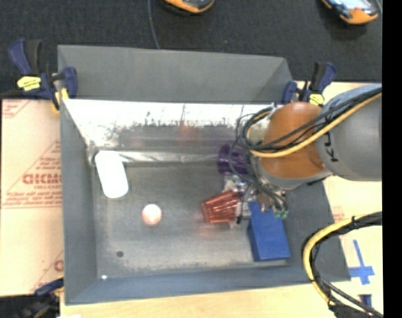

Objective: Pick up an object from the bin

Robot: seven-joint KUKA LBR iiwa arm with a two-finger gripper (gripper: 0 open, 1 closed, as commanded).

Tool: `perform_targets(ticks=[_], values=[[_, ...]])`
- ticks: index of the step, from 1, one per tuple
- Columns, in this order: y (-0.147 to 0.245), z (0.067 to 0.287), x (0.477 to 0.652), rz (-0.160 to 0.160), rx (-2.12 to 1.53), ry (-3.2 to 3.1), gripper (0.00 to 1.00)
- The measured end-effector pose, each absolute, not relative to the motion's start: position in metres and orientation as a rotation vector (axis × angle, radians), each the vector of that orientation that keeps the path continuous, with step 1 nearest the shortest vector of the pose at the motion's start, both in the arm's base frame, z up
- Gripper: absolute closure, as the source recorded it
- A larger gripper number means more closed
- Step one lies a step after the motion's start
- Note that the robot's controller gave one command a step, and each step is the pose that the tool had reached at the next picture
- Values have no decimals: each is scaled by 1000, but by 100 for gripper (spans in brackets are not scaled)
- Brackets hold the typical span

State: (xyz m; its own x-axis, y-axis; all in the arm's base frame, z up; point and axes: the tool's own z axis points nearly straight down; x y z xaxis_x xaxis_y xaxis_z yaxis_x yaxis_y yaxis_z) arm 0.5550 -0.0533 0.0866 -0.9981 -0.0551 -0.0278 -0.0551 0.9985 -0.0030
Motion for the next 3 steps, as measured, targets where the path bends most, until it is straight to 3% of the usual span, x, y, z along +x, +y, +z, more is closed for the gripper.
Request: perform_targets(ticks=[2, 3], values=[[-54, 165, 553, -4, -84, 3121, 100], [-54, 187, 553, -4, -83, 3119, 100]])
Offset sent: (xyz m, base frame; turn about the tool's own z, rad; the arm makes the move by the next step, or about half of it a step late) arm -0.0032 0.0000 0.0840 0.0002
